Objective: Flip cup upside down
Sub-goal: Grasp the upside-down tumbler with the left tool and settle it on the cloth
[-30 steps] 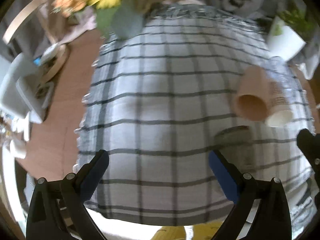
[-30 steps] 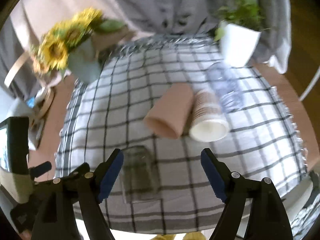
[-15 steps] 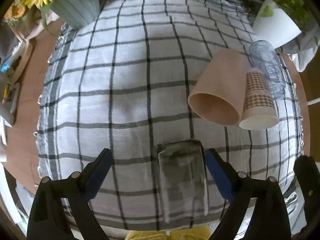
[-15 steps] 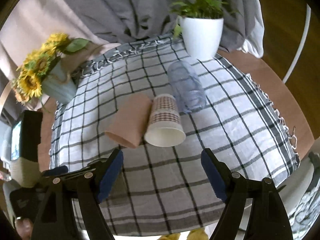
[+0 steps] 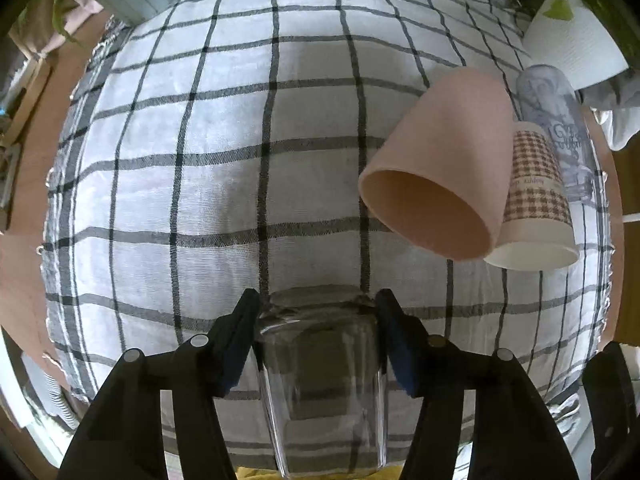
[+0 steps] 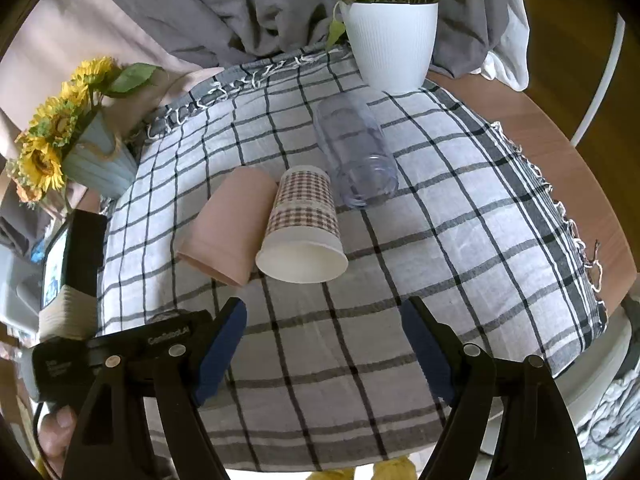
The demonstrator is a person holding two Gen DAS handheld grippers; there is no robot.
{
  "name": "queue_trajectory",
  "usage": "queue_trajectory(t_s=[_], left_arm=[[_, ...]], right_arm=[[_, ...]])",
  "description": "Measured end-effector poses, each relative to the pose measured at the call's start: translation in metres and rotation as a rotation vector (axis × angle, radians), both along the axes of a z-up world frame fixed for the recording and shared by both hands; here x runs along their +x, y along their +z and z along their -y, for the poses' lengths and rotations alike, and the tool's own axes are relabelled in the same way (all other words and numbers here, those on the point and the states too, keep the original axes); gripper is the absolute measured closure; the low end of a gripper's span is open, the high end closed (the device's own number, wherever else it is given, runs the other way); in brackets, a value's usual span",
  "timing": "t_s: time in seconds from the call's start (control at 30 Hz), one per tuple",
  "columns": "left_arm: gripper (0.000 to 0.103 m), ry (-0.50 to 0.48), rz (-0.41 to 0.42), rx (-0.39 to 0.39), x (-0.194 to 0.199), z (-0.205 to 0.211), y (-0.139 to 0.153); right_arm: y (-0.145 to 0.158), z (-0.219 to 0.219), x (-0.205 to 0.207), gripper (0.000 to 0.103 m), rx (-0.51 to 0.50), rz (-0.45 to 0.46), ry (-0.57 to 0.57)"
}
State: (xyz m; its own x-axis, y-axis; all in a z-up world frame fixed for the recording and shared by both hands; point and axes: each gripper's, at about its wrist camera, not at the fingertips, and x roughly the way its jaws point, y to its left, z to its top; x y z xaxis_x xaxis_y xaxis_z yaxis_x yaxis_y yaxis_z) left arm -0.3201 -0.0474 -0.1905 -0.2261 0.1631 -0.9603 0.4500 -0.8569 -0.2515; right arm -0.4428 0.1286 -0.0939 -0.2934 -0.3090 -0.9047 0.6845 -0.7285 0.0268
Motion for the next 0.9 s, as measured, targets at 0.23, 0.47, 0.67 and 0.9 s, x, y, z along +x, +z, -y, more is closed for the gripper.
queue_trajectory(t_s=[0.23, 0.47, 0.67, 0.9], left_arm=[[0.045, 0.025, -0.069, -0.039, 0.021, -0.004, 0.025], [0.045, 0.042, -0.119, -0.076, 0.035, -0.004, 0.042], [0.046, 0.047, -0.156, -0.123, 0.048, -0.015, 0.05], [0.046, 0.054, -0.21, -0.185, 0.065, -0.03, 0.055]], right_arm=[[0.01, -0.006, -0.001, 0.023, -0.023, -0.005, 0.03], [0.019, -0.008, 0.006, 0.023, -0.051, -0.009, 0.091], [0.021, -0.013, 0.011, 0.023, -0.046, -0.038, 0.134], [0.021, -0.022, 0.012, 0.023, -0.041, -0.057, 0.161]])
